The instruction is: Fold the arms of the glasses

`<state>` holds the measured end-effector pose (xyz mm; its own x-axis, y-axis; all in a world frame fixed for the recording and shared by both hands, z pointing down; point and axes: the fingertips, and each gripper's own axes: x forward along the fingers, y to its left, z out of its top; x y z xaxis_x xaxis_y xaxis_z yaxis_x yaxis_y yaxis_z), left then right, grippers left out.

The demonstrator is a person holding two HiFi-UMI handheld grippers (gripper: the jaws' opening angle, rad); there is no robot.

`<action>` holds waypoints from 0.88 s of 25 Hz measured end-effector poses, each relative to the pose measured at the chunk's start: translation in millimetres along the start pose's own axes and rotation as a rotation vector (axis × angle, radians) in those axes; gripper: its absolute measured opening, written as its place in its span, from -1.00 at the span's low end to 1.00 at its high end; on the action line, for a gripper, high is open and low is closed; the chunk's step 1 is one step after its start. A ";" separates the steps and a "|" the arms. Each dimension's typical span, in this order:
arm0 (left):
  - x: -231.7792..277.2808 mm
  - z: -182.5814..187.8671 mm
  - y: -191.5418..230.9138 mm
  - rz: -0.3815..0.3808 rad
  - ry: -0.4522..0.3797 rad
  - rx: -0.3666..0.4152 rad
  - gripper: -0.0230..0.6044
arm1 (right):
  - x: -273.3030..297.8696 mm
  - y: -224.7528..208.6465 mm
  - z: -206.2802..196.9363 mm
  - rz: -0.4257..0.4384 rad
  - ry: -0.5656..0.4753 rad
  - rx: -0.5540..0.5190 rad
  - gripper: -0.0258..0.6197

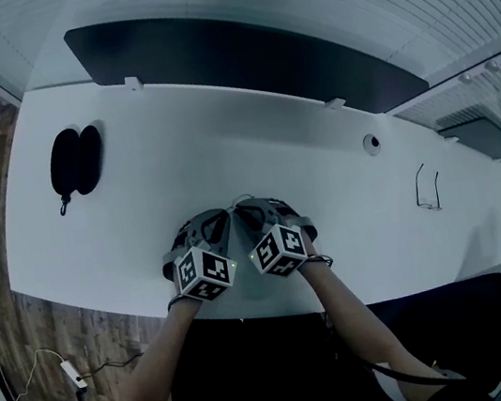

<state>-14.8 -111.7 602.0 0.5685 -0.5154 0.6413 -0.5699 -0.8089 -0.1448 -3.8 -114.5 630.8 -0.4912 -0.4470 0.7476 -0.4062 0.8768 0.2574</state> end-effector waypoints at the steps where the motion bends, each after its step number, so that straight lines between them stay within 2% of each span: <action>1: 1.7 -2.1 0.1 0.000 0.010 0.000 -0.86 | 0.1 -0.2 0.1 0.001 -0.001 0.000 -0.80; 7: 10.2 -13.3 -7.0 -0.006 0.072 0.075 -0.89 | 1.1 -0.6 -0.6 0.010 0.001 0.006 -0.81; 13: 16.5 -20.4 -1.5 -0.025 0.070 -0.024 -0.89 | 3.7 -1.1 -1.5 0.017 0.010 0.020 -0.84; 22: 18.3 -20.8 1.8 -0.035 0.067 -0.025 -0.89 | 7.0 -3.5 -0.7 0.032 0.022 0.052 -0.84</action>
<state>-17.7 -116.7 629.1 0.5482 -0.4662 0.6944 -0.5654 -0.8183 -0.1030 -5.2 -120.5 635.6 -0.4881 -0.4144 0.7682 -0.4304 0.8799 0.2012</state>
